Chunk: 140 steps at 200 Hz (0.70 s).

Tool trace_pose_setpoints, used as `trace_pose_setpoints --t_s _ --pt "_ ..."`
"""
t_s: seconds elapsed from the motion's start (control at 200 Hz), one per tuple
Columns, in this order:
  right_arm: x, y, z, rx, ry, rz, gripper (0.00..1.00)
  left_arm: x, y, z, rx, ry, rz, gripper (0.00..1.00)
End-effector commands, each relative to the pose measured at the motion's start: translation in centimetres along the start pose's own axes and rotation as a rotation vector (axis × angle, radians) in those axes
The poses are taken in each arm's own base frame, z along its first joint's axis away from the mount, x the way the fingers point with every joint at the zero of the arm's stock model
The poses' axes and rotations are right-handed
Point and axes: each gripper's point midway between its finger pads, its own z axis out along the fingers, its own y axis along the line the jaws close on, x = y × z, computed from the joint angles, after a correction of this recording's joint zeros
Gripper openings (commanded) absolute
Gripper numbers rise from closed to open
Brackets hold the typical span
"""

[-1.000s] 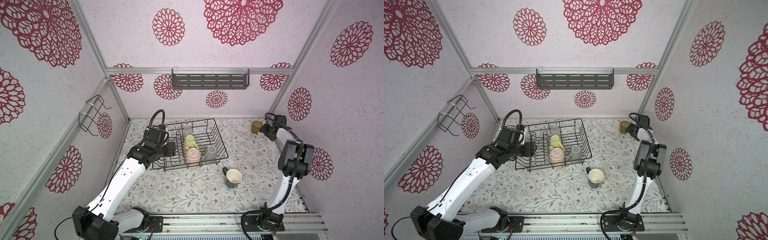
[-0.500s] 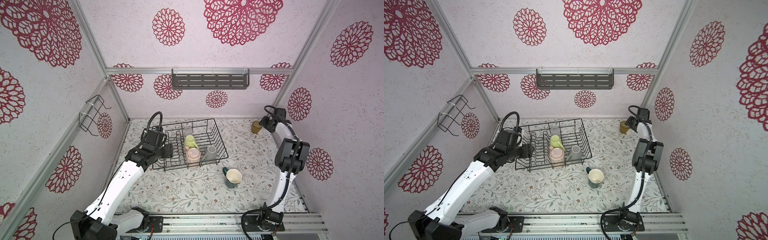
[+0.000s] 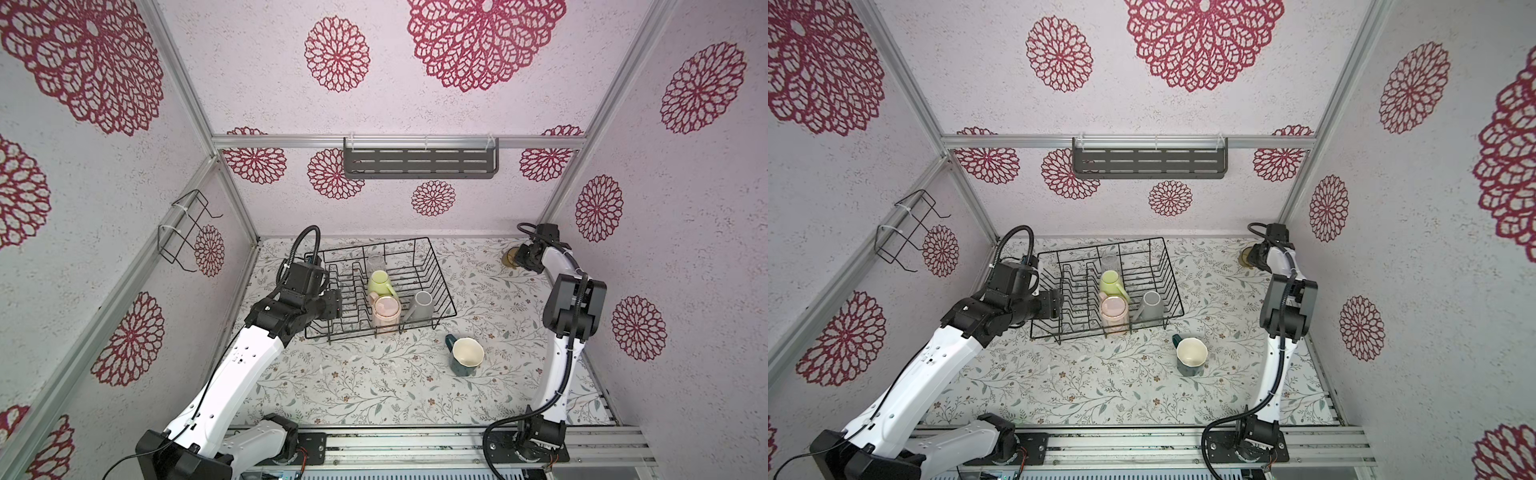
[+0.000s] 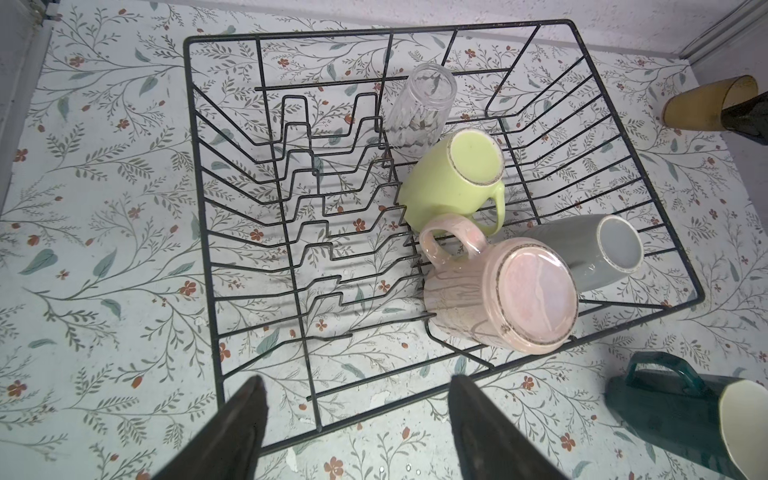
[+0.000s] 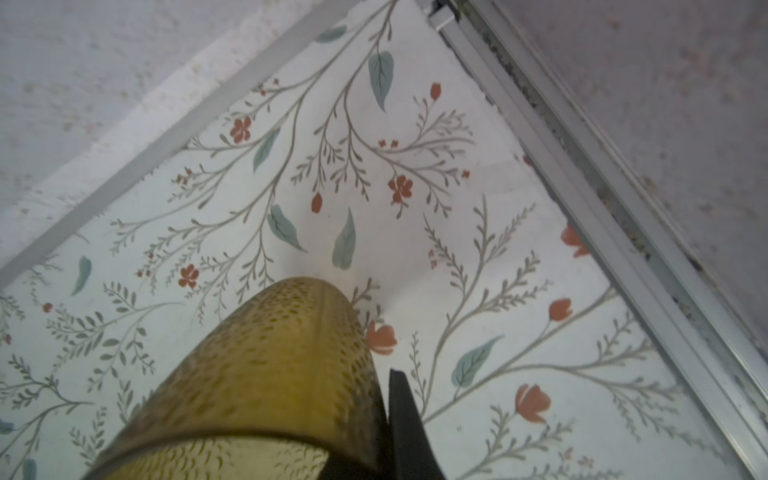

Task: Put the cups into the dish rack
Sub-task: 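Grasp the amber textured cup with the right gripper, then lift the amber cup toward the rack while left gripper moves over rack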

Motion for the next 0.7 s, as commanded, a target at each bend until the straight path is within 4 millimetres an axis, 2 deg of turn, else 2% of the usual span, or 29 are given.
trace_pose_setpoints --t_s 0.0,0.16,0.33,0.4,0.57,0.696 --pt "-2.4 2.1 -5.8 -0.011 -0.123 -0.048 0.05 -0.6 -0.2 -0.1 0.013 0.0 -0.004 0.73" --pt "-1.6 3.4 -10.9 -0.098 -0.225 -0.01 0.0 -0.9 -1.3 -0.7 0.085 -0.019 -0.035 0.73" --pt "-0.1 6.7 -18.1 -0.245 -0.364 -0.044 0.0 -0.9 -4.2 -2.2 0.275 -0.039 -0.079 0.73" --pt "1.1 8.2 -21.1 -0.308 -0.414 -0.083 0.0 -0.9 -5.8 -2.8 0.376 -0.044 -0.088 0.75" --pt "3.9 12.4 -29.8 -0.625 -0.563 -0.16 0.0 -1.3 -9.5 -4.3 0.618 -0.033 -0.146 0.75" --pt "6.0 14.6 -34.5 -0.841 -0.586 -0.205 0.0 -2.5 -12.5 -5.9 0.834 -0.033 -0.194 0.75"
